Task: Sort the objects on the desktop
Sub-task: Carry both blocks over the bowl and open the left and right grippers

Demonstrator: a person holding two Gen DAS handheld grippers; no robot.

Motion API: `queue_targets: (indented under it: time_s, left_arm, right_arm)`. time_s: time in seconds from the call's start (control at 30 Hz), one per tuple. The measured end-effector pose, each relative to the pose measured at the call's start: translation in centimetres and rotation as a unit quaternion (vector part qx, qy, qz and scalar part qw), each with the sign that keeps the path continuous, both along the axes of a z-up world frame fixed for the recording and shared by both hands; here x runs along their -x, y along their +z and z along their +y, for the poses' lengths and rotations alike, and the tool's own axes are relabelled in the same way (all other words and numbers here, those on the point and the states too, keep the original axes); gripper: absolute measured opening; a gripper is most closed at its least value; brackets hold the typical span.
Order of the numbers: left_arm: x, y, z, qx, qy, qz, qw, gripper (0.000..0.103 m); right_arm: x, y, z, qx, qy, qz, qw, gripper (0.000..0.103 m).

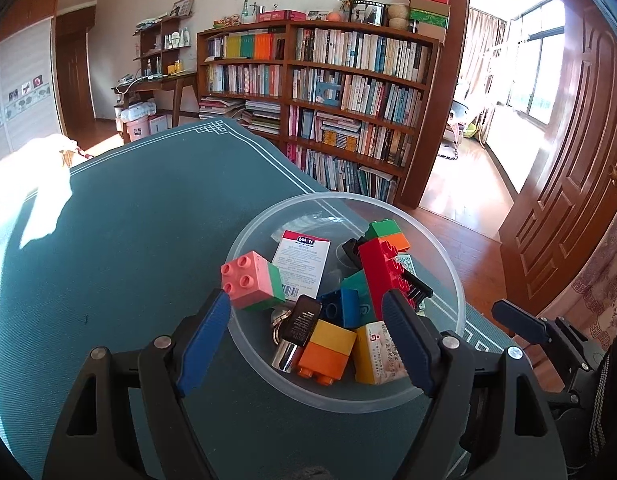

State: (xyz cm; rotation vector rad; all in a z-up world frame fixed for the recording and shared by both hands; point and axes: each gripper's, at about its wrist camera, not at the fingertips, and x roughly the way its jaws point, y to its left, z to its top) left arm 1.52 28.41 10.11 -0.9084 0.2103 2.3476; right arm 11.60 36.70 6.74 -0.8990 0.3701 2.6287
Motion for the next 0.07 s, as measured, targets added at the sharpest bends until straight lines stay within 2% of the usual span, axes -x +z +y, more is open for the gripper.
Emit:
queue_targets:
  time_s: [0.07]
  left_arm:
    - [-0.26,0.11,-0.08,0.006,-0.001,0.006,1.0000,0.081]
  right_arm:
    - [-0.19,-0.04,-0.21,0.000,0.002,-0.002,1.000,0.078]
